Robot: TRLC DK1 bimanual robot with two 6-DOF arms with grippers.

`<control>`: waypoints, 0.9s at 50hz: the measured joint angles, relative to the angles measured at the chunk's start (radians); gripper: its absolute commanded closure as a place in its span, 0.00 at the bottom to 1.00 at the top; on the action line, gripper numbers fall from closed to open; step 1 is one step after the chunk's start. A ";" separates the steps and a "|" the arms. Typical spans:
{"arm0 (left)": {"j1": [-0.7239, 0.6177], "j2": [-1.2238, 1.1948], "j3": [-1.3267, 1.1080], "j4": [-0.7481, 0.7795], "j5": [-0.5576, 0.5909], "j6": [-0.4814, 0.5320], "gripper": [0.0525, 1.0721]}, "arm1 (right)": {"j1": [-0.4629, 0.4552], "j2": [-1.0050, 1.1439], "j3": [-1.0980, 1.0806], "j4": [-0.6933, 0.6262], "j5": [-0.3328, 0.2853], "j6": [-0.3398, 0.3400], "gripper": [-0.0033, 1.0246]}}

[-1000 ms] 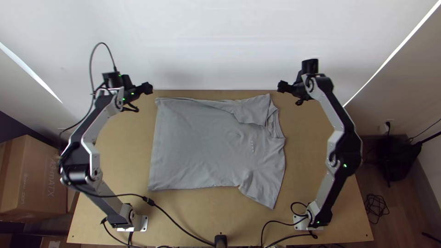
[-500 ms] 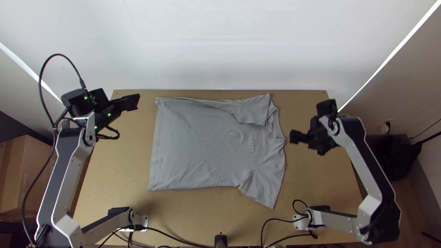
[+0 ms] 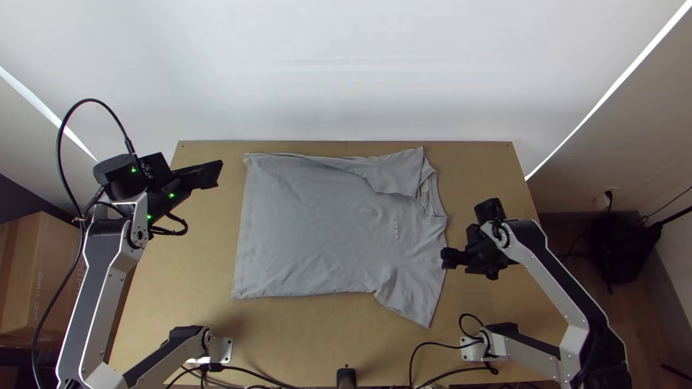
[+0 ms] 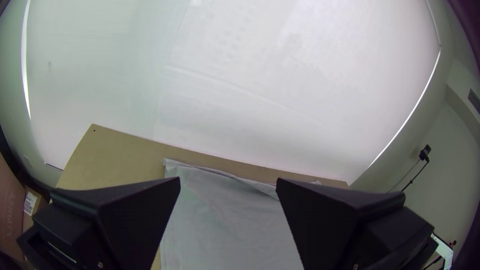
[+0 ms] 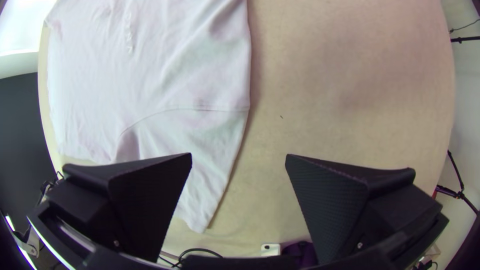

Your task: Fold the t-shirt

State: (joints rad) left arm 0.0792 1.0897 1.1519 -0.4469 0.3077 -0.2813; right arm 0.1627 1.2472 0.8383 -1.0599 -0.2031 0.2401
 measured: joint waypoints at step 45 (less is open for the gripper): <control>-0.052 -0.002 0.000 -0.249 0.007 0.145 0.04 | 0.006 0.145 -0.096 0.267 -0.019 -0.009 0.98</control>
State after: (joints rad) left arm 0.0269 1.0882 1.1519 -0.6964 0.3145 -0.1364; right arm 0.1692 1.3922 0.7422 -0.7929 -0.2222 0.2310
